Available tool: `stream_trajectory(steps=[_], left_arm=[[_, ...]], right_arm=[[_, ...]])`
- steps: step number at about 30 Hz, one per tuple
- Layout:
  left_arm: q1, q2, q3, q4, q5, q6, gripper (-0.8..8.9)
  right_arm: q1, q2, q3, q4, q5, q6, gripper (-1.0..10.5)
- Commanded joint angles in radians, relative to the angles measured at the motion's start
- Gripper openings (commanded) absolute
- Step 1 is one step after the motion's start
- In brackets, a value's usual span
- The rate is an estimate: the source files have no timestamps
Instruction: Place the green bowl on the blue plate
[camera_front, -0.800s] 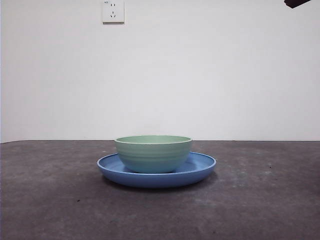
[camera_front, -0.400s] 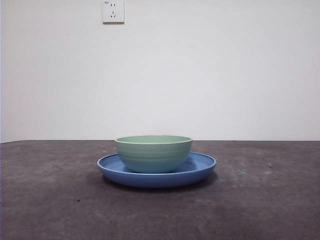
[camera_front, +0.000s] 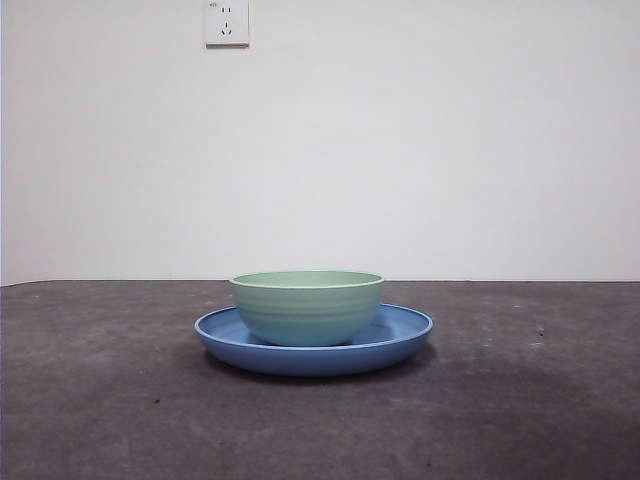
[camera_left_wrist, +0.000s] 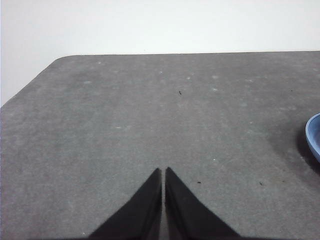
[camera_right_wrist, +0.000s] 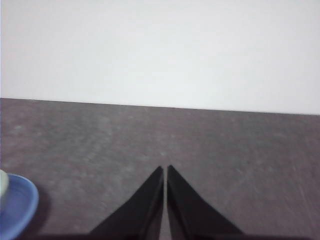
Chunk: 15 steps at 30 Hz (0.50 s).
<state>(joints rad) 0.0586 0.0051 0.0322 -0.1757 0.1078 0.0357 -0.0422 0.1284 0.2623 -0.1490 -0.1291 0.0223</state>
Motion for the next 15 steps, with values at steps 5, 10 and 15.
stream_trajectory(steps=[5, 10, 15], left_arm=[[0.002, -0.002, -0.02, -0.005, 0.0, -0.003, 0.12], [0.002, -0.002, -0.02, -0.005, 0.0, -0.003, 0.12], [0.002, -0.002, -0.02, -0.005, 0.0, -0.003, 0.12]], right_arm=[[-0.002, -0.09, -0.129, 0.049, 0.056, 0.015, 0.1], [-0.002, -0.125, -0.204, 0.049, 0.061, 0.047, 0.1], [-0.002, -0.125, -0.243, 0.047, 0.059, 0.072, 0.1]])
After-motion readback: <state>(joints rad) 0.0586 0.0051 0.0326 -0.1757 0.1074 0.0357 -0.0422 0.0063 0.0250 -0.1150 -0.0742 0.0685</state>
